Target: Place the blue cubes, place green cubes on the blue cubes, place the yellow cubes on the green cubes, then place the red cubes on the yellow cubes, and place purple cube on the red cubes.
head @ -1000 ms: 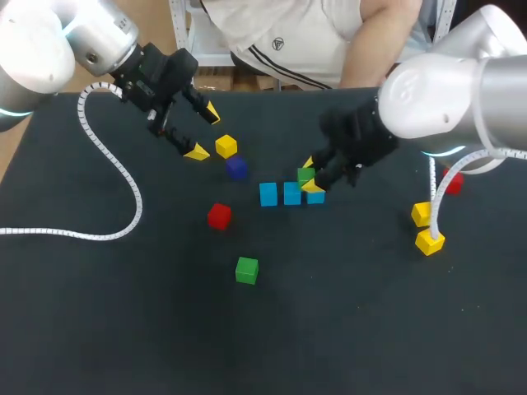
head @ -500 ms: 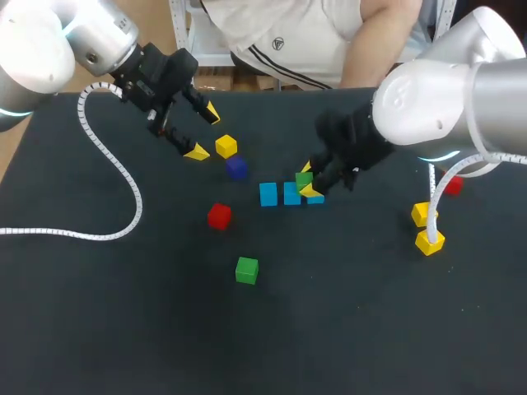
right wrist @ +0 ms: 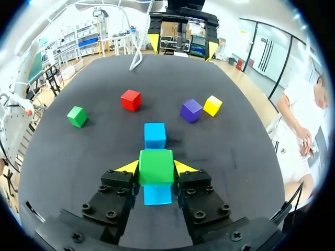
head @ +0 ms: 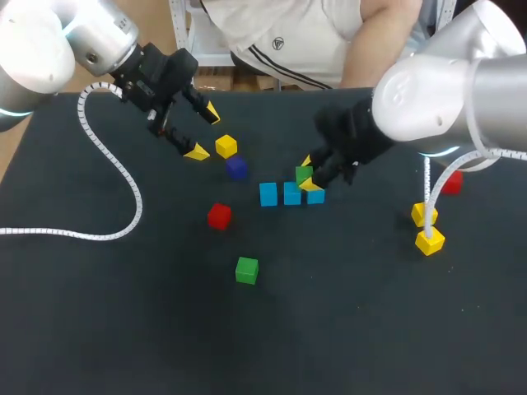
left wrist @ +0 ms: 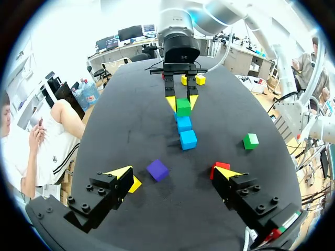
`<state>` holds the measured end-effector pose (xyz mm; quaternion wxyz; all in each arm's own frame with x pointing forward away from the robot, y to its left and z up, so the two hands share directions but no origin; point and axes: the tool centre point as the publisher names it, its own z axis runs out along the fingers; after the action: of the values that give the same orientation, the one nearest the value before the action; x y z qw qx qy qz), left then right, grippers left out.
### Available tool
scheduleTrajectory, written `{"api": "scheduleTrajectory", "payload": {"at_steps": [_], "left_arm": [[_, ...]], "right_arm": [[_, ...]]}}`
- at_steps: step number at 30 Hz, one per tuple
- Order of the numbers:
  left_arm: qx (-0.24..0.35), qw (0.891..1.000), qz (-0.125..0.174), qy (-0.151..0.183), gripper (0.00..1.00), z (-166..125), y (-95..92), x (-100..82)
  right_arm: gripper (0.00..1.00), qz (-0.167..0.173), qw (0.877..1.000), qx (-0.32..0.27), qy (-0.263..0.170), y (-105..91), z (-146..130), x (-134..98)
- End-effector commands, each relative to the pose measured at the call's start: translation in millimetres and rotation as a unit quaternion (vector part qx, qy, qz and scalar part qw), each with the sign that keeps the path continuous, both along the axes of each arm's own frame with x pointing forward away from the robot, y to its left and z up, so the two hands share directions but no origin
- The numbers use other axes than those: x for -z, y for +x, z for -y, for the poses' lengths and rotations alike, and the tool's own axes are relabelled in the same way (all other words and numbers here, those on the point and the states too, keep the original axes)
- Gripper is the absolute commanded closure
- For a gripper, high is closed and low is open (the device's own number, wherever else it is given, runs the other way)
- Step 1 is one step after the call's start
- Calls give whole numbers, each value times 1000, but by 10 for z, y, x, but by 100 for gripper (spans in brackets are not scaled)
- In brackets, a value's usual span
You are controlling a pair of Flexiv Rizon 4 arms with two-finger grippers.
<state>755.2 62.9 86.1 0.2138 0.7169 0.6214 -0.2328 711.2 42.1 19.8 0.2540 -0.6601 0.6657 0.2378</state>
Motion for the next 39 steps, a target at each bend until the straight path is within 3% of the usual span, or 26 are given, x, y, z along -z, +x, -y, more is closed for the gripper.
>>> {"api": "scheduleTrajectory", "payload": {"at_steps": [1, 25, 31, 39], "left_arm": [[3, 1000, -2, 1, 0, -2, 27, -1], [3, 1000, -2, 1, 0, -2, 27, -1], [3, 1000, -2, 1, 0, -2, 27, -1], [3, 1000, -2, 1, 0, -2, 27, -1]], "right_arm": [[100, -6, 1000, -2, 4, 31, 12, 24], [100, -24, 1000, -5, 8, 40, 11, 107], [96, -25, 1000, -6, 5, 39, 3, 132], [99, -24, 1000, -5, 6, 50, -2, 119]]}}
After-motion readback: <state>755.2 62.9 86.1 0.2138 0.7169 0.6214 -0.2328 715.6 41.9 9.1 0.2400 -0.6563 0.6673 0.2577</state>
